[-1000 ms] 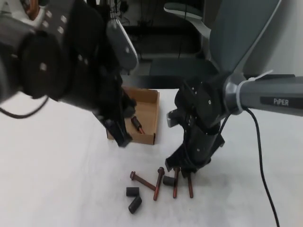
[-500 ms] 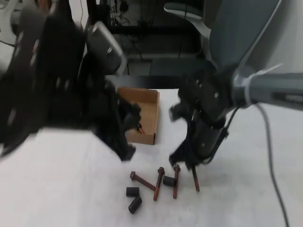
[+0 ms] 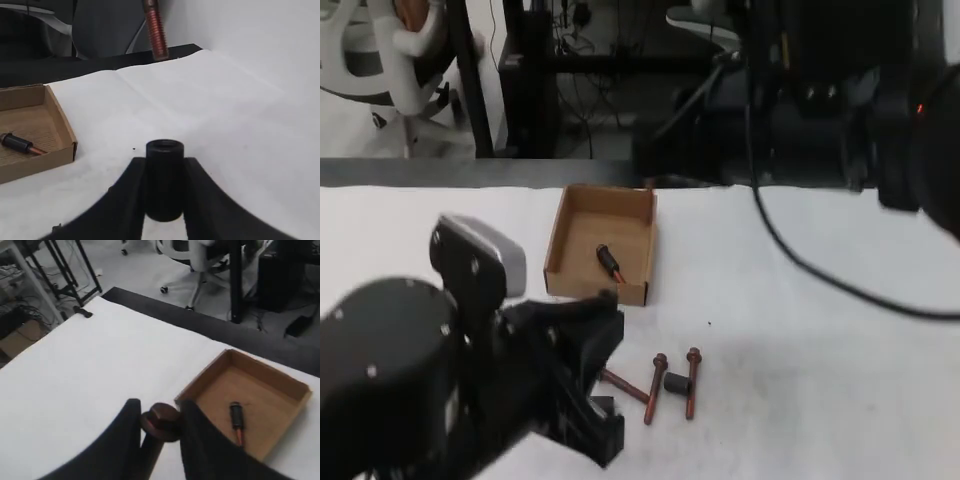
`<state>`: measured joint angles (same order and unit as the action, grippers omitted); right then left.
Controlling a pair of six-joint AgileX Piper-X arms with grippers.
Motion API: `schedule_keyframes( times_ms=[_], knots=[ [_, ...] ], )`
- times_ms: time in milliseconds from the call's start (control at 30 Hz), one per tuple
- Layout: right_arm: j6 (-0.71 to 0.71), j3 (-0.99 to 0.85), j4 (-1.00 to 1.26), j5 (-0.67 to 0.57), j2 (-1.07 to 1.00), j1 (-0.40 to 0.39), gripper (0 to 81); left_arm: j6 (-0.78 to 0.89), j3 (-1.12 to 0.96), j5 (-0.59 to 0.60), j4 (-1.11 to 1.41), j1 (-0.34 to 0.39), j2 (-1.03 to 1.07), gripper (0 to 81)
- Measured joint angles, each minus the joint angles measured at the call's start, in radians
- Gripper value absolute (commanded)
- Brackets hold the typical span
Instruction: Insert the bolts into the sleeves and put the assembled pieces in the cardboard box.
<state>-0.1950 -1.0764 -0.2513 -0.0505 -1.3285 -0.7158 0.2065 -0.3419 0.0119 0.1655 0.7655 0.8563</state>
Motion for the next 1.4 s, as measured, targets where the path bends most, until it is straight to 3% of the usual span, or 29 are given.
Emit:
schedule_keyframes(
  times_ms=[367, 1400],
  knots=[
    [-0.053, 0.025, 0.065, -0.012, -0.007, -0.125, 0.6, 0.003, 0.004, -0.069, 0.08, 0.008, 0.015, 1.8],
    [0.082, 0.029, 0.088, 0.09, -0.007, -0.131, 0.6, -0.002, 0.005, -0.088, 0.081, 0.008, 0.017, 1.8]
  ],
)
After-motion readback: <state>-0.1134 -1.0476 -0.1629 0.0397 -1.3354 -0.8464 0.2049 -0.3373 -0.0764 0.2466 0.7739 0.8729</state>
